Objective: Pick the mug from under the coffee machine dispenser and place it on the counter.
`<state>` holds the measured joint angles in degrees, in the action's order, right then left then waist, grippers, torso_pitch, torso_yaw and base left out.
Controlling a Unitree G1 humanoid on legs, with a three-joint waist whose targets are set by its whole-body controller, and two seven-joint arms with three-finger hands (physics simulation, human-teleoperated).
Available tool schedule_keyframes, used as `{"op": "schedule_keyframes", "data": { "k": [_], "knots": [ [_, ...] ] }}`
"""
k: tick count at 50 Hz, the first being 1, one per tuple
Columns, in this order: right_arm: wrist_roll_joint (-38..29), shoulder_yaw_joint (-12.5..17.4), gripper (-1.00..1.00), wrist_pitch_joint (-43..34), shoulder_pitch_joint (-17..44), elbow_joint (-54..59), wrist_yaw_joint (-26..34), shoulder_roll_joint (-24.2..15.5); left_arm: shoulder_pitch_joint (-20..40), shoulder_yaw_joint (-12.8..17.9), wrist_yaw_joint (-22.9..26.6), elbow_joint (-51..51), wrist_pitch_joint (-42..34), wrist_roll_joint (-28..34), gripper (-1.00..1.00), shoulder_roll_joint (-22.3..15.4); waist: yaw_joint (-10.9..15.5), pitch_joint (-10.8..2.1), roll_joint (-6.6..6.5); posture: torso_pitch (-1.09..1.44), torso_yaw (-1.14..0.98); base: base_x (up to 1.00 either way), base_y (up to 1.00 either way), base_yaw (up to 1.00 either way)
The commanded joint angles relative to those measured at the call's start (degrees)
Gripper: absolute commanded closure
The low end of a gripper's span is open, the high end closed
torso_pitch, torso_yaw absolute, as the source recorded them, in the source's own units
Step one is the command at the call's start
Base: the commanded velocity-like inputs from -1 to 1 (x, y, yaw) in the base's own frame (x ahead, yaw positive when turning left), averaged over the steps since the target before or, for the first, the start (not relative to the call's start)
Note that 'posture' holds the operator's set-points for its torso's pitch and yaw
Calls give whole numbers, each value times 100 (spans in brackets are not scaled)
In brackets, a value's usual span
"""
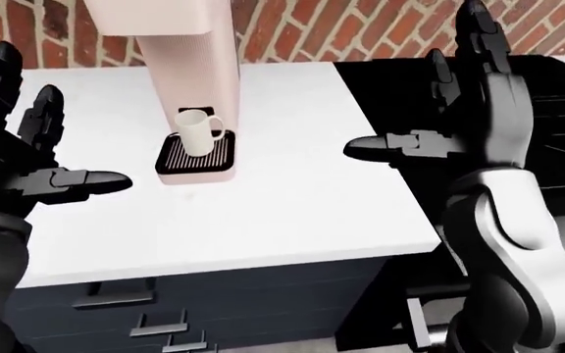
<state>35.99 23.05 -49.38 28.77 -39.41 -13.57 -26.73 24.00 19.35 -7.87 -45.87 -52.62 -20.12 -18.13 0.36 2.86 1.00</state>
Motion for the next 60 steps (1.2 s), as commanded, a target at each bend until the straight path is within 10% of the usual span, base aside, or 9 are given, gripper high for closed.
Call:
{"op": "schedule_keyframes", "data": {
  "k": [1, 18, 27, 36, 41, 49, 60],
  "knots": [
    [19, 109, -100, 178, 168, -84, -76, -90, 152, 36, 7, -170, 203, -19, -100, -71, -2, -154, -15, 0, 0, 0, 0, 0],
    [161, 109, -100, 302, 40, 208, -381, -144, 133, 15, 28, -187, 202, 13, -100, -56, 113, -46, -2, 0, 0, 1, 0, 21],
    [107, 88, -100, 256, -1, 92, -303, -85, 135, 10, 27, -204, 182, 6, -100, -47, 213, -84, -323, 0, 0, 10, 0, 100],
    [-98, 46, -100, -20, 58, 280, -521, -6, 149, 27, 40, -196, 162, -1, -100, -65, 122, 100, -32, 0, 0, 5, 0, 53],
    [-61, 137, -100, 197, 177, 460, -684, 103, 140, 17, 41, -202, 163, 4, -100, -66, 178, -36, 262, 0, 0, 0, 0, 0],
    [61, 45, -100, 264, 18, 511, -735, -130, 187, -109, -67, -269, 6, -80, -100, 51, 35, -104, -9, 0, 0, 0, 0, 0],
    [305, 241, -100, 45, 104, 538, -806, -202, 407, -272, -696, -144, -582, -177, -100, 582, -5, -162, 33, 0, 0, 0, 0, 0]
  ]
}}
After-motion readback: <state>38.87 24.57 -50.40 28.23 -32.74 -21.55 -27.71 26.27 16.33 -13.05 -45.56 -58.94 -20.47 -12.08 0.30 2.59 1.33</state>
